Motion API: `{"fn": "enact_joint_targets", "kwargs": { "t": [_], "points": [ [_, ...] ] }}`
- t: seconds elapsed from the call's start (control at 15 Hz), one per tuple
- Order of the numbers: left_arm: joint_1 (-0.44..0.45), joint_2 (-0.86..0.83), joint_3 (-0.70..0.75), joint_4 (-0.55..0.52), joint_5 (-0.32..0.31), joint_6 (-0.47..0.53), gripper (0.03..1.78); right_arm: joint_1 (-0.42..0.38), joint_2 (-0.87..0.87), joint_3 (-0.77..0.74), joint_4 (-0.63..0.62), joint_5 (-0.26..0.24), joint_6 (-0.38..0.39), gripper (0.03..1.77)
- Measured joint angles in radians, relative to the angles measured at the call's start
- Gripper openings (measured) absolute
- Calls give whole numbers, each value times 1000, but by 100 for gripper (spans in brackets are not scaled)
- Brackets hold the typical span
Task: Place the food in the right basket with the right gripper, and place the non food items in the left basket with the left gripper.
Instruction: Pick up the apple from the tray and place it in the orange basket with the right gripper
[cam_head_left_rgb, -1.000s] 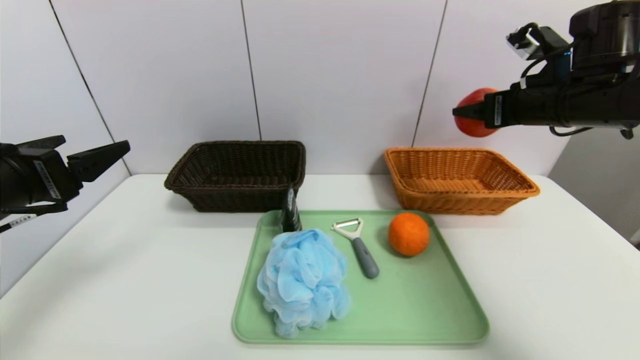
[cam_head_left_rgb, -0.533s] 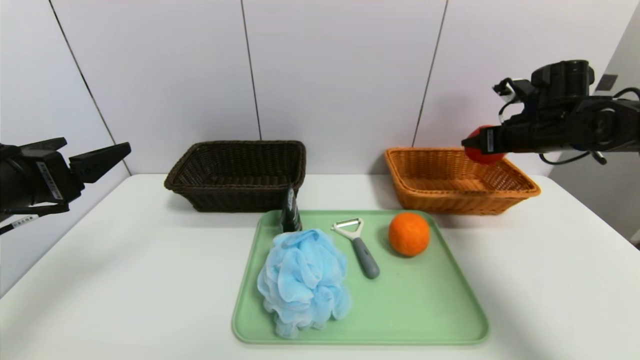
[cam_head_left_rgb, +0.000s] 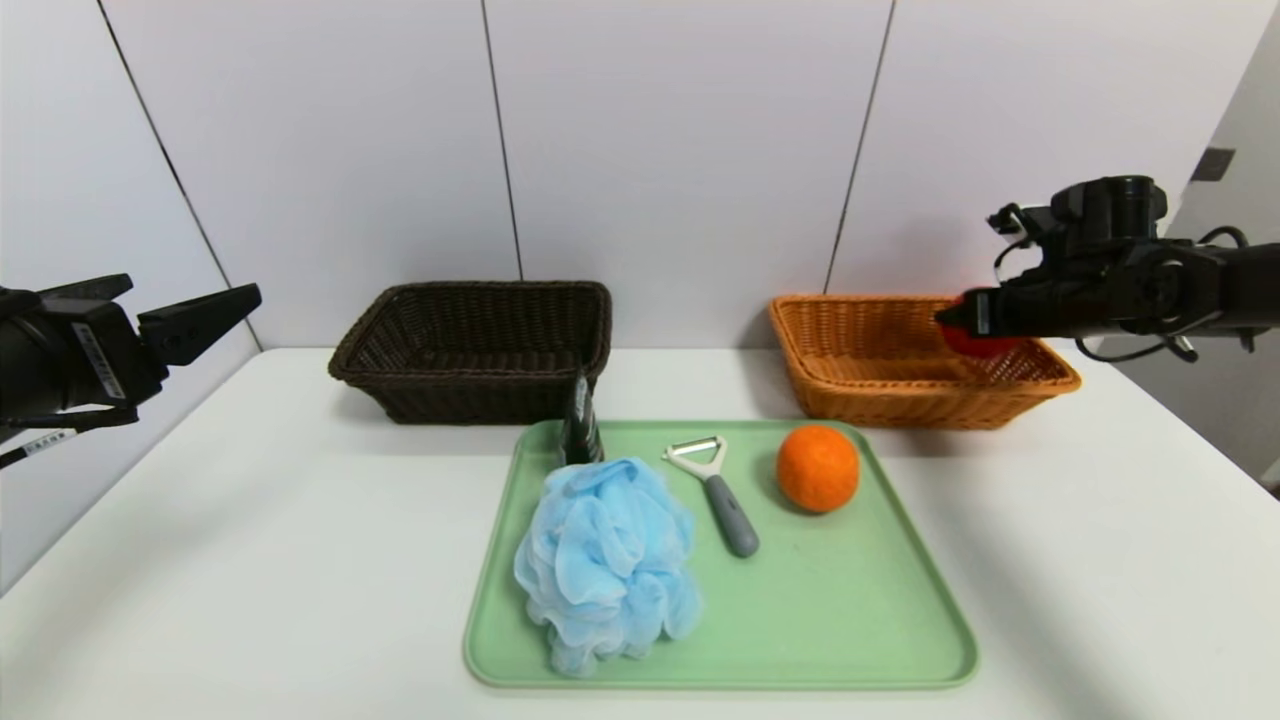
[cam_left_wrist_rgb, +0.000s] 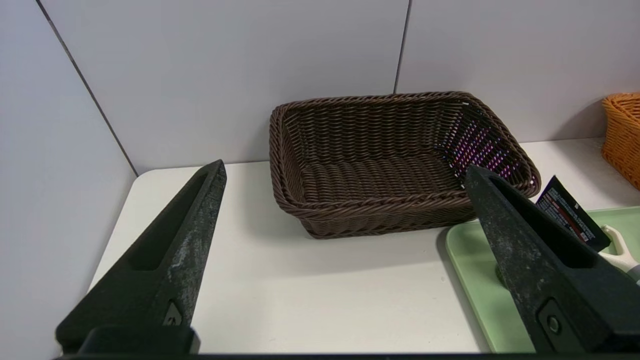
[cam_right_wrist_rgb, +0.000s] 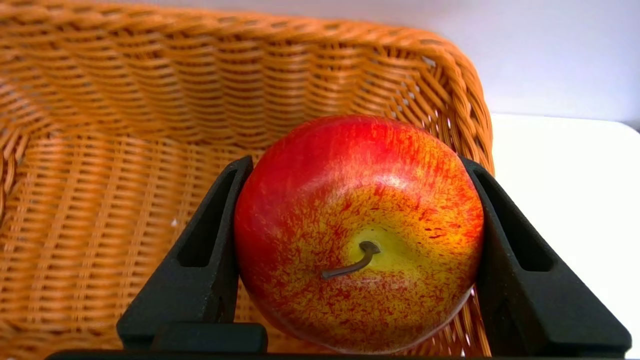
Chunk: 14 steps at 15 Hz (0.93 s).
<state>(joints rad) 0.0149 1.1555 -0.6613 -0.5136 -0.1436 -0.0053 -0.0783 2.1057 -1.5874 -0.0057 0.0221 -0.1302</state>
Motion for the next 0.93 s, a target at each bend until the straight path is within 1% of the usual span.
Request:
{"fn": "enact_joint_targets", "kwargs": {
  "t": [0.33, 0.73, 0.8, 0.93],
  "points": [
    [1, -9, 8, 1, 0, 1, 169, 11, 36, 6, -15, -6, -3, 124],
    [1, -10, 9, -2, 0, 1, 169, 45, 49, 21, -36, -79, -10, 124],
    [1, -10, 9, -3, 1, 1, 169, 51, 49, 21, -36, -87, -9, 132],
    [1, -11, 9, -3, 1, 1, 169, 55, 49, 21, -53, -92, -7, 141]
  ]
}}
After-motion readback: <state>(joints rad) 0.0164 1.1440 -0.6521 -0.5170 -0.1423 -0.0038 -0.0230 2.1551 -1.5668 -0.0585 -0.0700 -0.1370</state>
